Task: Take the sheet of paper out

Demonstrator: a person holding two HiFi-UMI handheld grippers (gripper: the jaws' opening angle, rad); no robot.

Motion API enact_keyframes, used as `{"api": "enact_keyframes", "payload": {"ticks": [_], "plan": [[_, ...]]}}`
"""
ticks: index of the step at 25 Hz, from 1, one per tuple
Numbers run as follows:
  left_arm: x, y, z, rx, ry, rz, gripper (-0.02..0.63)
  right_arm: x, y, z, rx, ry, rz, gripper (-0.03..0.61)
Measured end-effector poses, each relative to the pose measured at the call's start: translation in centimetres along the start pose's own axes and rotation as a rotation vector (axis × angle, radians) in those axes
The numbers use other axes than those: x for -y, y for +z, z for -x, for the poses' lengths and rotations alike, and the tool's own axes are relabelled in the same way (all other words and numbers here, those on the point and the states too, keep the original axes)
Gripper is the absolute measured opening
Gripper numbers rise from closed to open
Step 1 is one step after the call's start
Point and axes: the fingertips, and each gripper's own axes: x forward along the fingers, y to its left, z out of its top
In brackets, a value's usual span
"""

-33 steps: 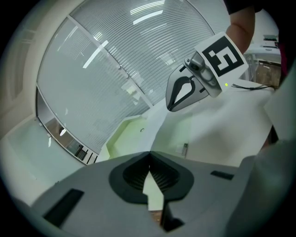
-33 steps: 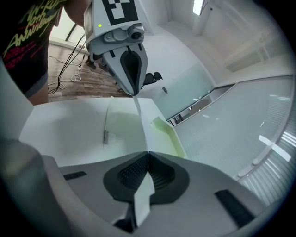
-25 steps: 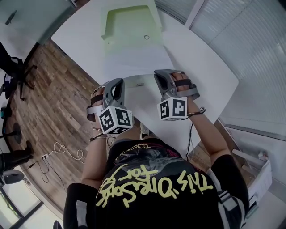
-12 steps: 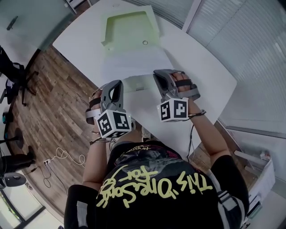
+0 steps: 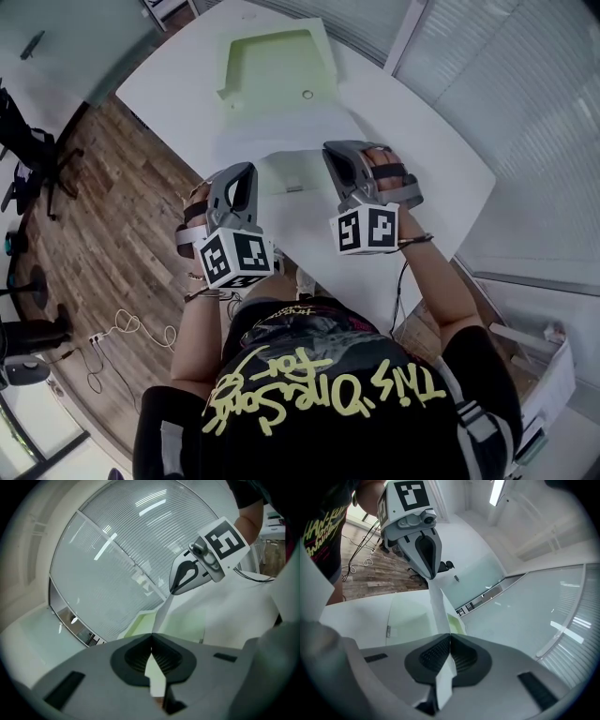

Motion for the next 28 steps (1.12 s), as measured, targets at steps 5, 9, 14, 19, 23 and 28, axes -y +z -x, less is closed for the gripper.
{"api": "enact_keyframes", "payload": {"ticks": [5, 9, 14, 19, 23, 28], "plan": [[-1.0, 0.5, 0.5, 0.008, 0.02, -0.008, 0.008, 1.0, 0.8, 0.4, 0.016, -0.02, 0.003, 0.009], [-1.8, 1.1, 1.0, 0.02, 0.037, -0.016, 0.008, 2.0, 1.4, 0.8, 0.029, -0.039, 0.004, 0.009], [-2.4, 1.4, 1.3, 0.021, 0.058, -0.015, 0.008, 3.0, 2.2, 1.3, 0.045, -0.06, 0.02, 0.009], [-3.5, 1.7, 1.5, 0.029, 0.087, -0.017, 0.008, 3.9, 3.0, 1.6, 0.066, -0.085, 0.034, 0.009], [-4.0, 2.1, 1.9, 0.034, 0.098, -0.027, 0.008, 4.5, 3.4, 2.0, 0.076, -0.089, 0.047, 0.009], [-4.2, 2.6, 2.3, 0.05, 0.097, -0.012, 0.008, 5.4, 3.9, 2.9, 0.084, -0.101, 0.062, 0.009]]}}
